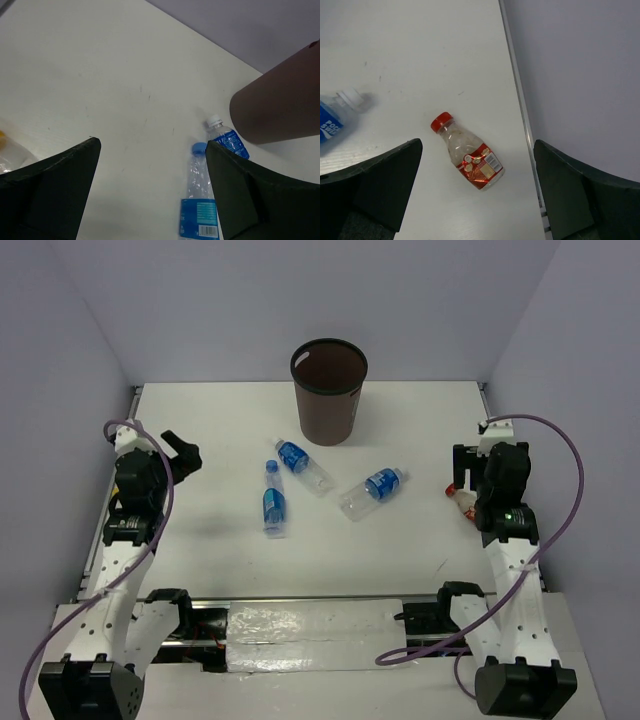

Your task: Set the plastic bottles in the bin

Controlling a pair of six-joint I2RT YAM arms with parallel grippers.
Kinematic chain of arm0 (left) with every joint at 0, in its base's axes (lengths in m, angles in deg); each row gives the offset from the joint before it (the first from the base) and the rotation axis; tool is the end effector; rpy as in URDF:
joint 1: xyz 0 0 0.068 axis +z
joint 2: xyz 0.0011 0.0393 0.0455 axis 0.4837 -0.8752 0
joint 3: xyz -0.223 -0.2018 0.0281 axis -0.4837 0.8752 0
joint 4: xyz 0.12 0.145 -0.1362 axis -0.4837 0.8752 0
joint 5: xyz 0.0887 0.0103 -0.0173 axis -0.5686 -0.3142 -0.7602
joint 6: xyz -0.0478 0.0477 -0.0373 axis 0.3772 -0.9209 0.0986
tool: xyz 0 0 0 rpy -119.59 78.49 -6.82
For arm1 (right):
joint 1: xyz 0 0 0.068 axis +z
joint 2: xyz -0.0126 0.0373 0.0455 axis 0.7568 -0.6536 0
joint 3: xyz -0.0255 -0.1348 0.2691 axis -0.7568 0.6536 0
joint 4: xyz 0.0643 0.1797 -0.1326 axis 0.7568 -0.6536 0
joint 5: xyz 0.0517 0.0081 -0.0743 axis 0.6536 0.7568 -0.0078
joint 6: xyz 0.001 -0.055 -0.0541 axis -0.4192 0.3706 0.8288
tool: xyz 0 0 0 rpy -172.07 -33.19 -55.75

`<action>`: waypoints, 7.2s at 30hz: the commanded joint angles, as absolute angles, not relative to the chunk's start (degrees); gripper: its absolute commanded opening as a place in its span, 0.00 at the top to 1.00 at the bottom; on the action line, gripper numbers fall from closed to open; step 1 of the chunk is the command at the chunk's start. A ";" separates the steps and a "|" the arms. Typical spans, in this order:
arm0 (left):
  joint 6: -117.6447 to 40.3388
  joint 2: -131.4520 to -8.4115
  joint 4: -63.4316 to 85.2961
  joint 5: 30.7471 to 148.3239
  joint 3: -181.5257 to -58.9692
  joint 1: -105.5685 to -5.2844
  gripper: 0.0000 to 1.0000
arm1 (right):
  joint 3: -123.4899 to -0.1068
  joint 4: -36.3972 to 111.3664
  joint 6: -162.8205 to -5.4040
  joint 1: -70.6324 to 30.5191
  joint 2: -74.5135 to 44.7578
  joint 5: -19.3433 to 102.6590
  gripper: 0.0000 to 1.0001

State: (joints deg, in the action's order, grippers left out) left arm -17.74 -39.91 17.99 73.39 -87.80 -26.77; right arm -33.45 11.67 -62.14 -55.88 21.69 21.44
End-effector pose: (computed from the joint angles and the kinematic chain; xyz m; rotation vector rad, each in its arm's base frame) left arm 0.1681 0.0154 0.3359 -0.6197 1.6492 -0.2649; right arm 0.1446 -0.0313 0.3346 -0.0037 2.0024 -0.4637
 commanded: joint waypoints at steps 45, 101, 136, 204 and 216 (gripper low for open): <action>-14.99 -50.25 23.32 87.42 -90.44 -26.73 0.01 | -55.51 -12.02 -28.08 -65.71 -36.36 43.34 0.18; -10.06 -58.68 46.79 59.30 -101.69 -19.70 0.01 | -116.69 25.77 -58.92 -25.01 -53.07 52.11 0.00; -15.95 -94.02 28.95 85.13 -104.42 3.95 0.26 | -83.73 5.13 -60.86 -38.20 -24.42 77.88 0.00; -13.05 -96.97 19.80 94.82 -160.43 -46.16 0.01 | -55.16 -15.46 19.90 -33.72 -23.61 68.30 0.00; -15.87 -66.87 25.87 91.12 -121.22 -38.69 0.01 | -56.74 -8.07 18.86 -26.86 -35.83 57.58 0.05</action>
State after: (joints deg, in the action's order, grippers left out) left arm -14.27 -70.03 23.36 92.80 -127.15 -39.58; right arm -55.79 -11.52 18.62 -28.19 -34.44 61.04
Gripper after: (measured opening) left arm 0.994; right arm 0.959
